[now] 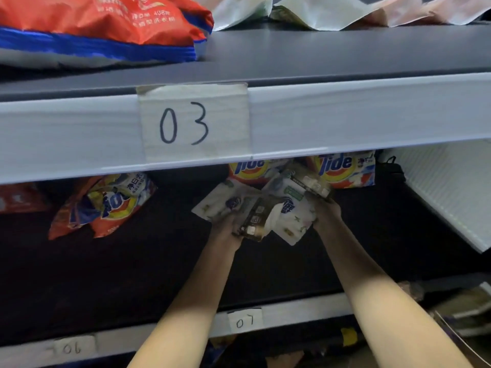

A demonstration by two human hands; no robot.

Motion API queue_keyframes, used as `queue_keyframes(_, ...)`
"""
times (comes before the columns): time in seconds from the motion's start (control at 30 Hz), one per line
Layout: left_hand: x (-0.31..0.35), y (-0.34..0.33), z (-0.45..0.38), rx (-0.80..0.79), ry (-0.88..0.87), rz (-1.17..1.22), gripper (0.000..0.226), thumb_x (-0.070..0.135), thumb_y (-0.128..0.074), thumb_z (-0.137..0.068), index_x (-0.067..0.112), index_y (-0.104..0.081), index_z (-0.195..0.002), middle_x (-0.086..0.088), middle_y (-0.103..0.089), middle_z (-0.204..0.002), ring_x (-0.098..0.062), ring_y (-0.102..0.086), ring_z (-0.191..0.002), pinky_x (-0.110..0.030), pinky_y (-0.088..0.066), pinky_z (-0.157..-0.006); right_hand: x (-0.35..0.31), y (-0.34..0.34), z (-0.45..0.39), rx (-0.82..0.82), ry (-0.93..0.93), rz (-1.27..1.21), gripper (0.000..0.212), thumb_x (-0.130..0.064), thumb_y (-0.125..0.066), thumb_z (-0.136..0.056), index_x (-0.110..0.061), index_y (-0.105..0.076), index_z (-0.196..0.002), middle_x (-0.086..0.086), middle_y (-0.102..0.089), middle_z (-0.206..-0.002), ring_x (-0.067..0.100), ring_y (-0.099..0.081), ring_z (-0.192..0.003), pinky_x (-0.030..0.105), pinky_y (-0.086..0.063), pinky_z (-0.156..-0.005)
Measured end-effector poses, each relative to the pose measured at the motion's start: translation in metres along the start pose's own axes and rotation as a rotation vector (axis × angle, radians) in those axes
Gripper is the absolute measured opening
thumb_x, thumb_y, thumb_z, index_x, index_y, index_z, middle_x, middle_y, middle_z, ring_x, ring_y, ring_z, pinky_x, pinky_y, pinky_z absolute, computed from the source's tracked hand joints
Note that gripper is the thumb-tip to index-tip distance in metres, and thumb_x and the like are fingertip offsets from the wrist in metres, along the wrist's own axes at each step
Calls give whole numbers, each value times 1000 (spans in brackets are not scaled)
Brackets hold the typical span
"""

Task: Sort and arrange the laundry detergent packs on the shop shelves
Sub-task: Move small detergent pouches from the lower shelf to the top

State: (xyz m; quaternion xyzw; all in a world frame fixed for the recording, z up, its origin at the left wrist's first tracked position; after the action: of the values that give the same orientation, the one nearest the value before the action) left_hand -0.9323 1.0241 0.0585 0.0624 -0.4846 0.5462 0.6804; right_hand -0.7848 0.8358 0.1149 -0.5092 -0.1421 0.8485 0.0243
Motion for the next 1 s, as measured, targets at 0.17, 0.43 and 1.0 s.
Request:
queue_keyframes(0.17, 1, 15, 39, -45, -103, 37, 46, 16, -68, -83, 6, -55, -125, -19, -63, -121, -31, -63, -108, -40, -56, -75, 1, 33, 15, -131, 10, -72, 12, -2, -65, -85, -7, -63, -96, 12, -66, -93, 23, -65, -79, 39, -54, -72)
queue_keyframes(0.43, -8, 15, 133, -76, -190, -120, 10, 12, -67, -85, 15, -64, -94, -6, -75, -83, -19, -72, -75, -41, -55, -79, 7, 103, 63, -212, 32, -104, 20, -10, -63, -87, -8, -62, -107, 5, -71, -92, 20, -70, -78, 29, -58, -57)
queue_keyframes(1.0, -18, -11, 279, -218, -477, -279, 19, 7, -61, -82, 8, -65, -101, -6, -75, -91, -20, -72, -84, -28, -57, -66, -61, 172, 165, -383, 457, 27, 13, -19, -74, -62, -28, -76, -72, -7, -74, -79, 10, -70, -77, 27, -55, -69)
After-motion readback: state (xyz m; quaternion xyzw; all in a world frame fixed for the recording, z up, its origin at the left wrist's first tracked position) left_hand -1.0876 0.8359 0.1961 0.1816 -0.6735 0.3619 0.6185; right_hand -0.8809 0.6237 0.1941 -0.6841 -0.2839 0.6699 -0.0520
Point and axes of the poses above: each hand's wrist, its own z-axis away from the middle knuckle, its own y-axis out of the back of the hand, x = y × z, the point moved 10 cm from there along -z, towards the middle knuckle
